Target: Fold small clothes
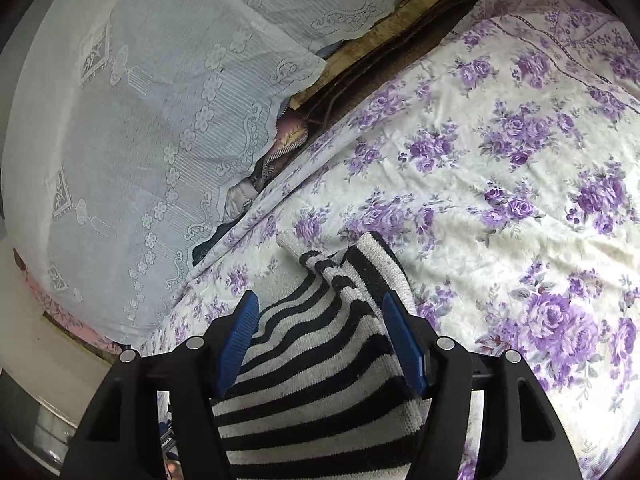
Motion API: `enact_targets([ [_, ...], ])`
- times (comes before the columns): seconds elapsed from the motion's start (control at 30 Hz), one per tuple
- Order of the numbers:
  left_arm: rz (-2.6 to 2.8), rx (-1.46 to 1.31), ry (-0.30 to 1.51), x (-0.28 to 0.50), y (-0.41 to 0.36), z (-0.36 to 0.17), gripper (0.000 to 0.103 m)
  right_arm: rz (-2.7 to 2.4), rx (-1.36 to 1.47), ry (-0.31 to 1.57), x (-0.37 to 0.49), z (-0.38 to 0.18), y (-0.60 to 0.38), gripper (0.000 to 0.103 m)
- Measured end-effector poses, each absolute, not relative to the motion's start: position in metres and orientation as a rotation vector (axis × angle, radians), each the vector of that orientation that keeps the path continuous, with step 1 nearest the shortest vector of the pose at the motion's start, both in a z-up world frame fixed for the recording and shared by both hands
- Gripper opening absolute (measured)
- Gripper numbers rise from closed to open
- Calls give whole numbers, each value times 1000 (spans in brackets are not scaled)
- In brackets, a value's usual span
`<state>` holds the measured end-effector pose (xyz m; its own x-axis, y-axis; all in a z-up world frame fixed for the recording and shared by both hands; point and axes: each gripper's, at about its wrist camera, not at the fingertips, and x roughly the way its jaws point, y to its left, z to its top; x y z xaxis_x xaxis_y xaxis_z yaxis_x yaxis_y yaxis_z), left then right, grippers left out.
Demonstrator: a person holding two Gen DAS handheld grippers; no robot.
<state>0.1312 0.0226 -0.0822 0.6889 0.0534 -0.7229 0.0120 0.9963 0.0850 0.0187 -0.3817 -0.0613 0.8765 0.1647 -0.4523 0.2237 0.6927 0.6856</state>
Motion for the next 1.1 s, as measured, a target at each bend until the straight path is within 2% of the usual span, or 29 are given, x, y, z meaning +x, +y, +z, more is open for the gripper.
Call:
enact_targets([
  [0.4,-26,-19,841,88,52,-84,99,-28,813,540,-24,-67,-375,67],
  [0.63,-60,-5,780,57,52,-73,99,3,756,534,-39,-64,-361,67],
  [0.77,-40,63,877,66,44,-95,99,-14,745,572,-32,-75,-361,67],
  [0.9,-98,-72,932,74,61,-101,99,-10,768,570,-33,-79,-363,66],
  [1.1,-82,-17,829,52,45,-72,98,-9,820,520,-52,-68,-371,66],
])
